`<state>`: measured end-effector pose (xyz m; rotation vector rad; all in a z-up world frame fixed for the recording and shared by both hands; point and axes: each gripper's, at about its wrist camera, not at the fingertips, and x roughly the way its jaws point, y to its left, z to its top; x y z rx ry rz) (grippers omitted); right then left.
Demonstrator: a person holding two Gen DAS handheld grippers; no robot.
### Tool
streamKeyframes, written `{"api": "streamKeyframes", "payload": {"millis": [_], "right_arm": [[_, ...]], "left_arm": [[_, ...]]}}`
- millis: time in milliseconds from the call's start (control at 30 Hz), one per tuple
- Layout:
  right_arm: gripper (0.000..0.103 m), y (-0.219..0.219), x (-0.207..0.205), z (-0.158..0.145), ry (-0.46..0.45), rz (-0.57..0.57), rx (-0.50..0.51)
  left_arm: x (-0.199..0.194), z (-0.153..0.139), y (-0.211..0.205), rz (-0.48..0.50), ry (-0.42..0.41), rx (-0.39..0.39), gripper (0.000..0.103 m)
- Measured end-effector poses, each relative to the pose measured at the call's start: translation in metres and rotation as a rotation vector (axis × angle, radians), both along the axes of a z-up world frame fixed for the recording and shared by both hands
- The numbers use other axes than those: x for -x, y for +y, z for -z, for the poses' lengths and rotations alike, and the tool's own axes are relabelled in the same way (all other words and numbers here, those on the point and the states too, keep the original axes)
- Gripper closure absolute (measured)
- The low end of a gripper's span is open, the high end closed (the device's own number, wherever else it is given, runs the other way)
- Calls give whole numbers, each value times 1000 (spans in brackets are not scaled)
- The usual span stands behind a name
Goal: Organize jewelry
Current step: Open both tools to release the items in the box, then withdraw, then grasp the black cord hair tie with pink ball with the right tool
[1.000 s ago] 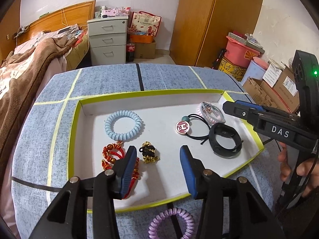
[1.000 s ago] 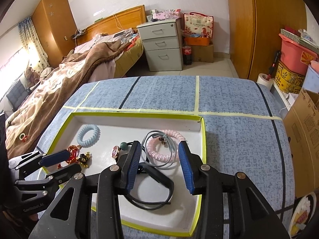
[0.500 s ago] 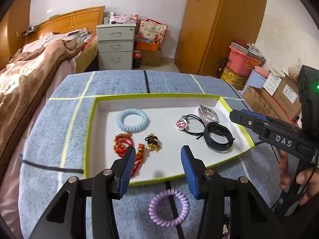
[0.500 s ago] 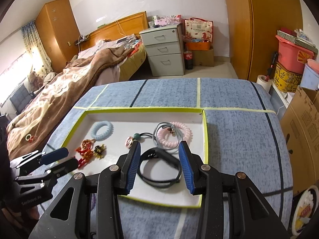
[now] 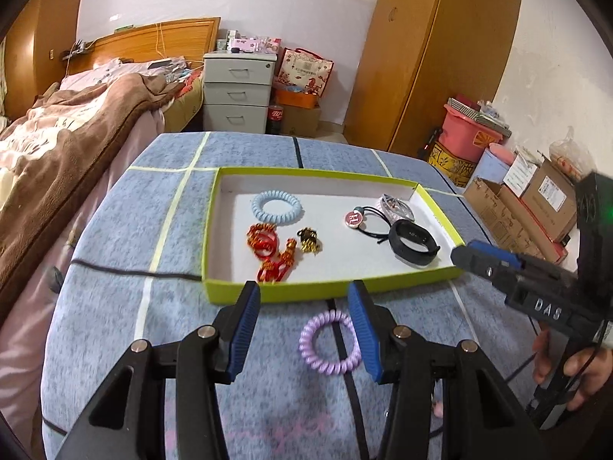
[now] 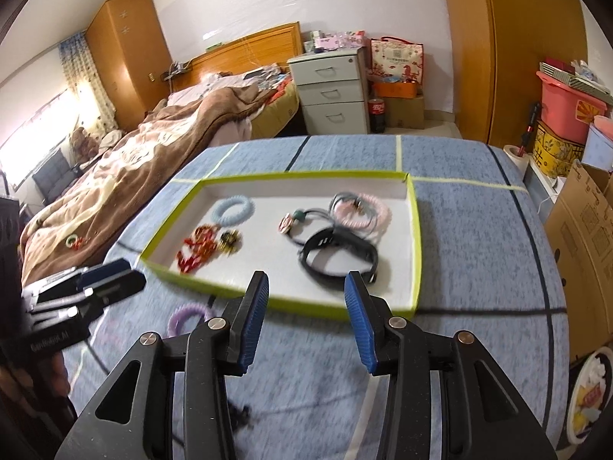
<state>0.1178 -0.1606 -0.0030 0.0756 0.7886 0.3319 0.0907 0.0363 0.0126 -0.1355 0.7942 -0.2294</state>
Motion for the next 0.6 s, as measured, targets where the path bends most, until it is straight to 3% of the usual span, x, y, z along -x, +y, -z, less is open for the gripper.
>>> {"api": "streamKeyframes", "payload": {"millis": [400,500,600], "right_arm": [[58,14,46,15,29,-55,7],[58,19,59,19,33,-70,15],[58,25,66,25,47,-83,28]], "left_arm": [[33,12,18,-17,-2,28,53],[40,13,18,-30,-18,-9,53],[42,14,23,-31,-13,25,53]]}}
